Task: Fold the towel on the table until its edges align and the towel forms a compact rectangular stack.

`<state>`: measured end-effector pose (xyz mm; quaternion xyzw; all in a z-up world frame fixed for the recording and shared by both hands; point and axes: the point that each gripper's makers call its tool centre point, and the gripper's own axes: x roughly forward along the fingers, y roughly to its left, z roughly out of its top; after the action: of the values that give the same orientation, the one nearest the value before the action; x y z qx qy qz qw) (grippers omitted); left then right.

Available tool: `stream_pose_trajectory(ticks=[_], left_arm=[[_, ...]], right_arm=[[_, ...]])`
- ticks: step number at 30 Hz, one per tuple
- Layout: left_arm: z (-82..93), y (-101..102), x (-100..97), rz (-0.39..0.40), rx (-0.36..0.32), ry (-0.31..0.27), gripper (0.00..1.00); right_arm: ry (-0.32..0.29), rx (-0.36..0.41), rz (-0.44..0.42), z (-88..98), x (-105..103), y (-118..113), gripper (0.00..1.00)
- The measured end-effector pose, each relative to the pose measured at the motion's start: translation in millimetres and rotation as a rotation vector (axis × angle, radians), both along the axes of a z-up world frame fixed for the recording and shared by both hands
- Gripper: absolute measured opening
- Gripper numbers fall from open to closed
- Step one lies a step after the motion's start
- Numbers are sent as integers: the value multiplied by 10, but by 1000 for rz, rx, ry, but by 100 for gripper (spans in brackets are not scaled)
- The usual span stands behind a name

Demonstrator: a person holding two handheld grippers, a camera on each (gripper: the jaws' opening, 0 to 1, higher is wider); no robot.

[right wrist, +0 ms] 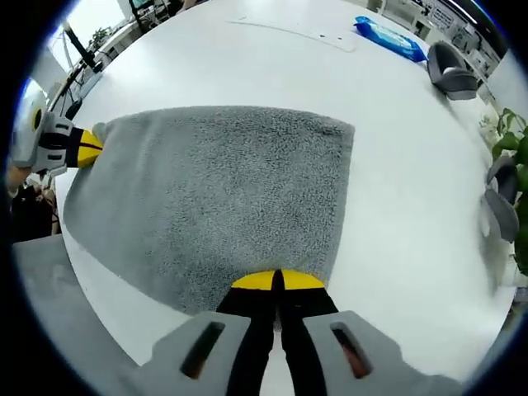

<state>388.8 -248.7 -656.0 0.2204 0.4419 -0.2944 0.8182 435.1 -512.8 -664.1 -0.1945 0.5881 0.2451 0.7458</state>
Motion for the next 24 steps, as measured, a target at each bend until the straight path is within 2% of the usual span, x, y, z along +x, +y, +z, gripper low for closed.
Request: stream_pose_trajectory(ticks=[4,5,7,8,14,24], left_arm=[[3,-16,-32,-8,-5,-3,0],[1,-24,-46,-8,-9,10,0],[-5,-52,-125,31,-33,82,0],[-2,-58,-128,30,-32,89,0],[-5,-84,-162,8,-1,61,0],[-1,-204,-337,-15,-10,56,0]], right_arm=[[1,-29,23,1,54,-2,0],[-1,-41,38,7,79,0,0],[-2,-50,46,1,120,-3,0],[-2,-51,46,1,127,-4,0],[-9,-66,60,8,210,-13,0],[-29,-36,59,13,407,11,0]])
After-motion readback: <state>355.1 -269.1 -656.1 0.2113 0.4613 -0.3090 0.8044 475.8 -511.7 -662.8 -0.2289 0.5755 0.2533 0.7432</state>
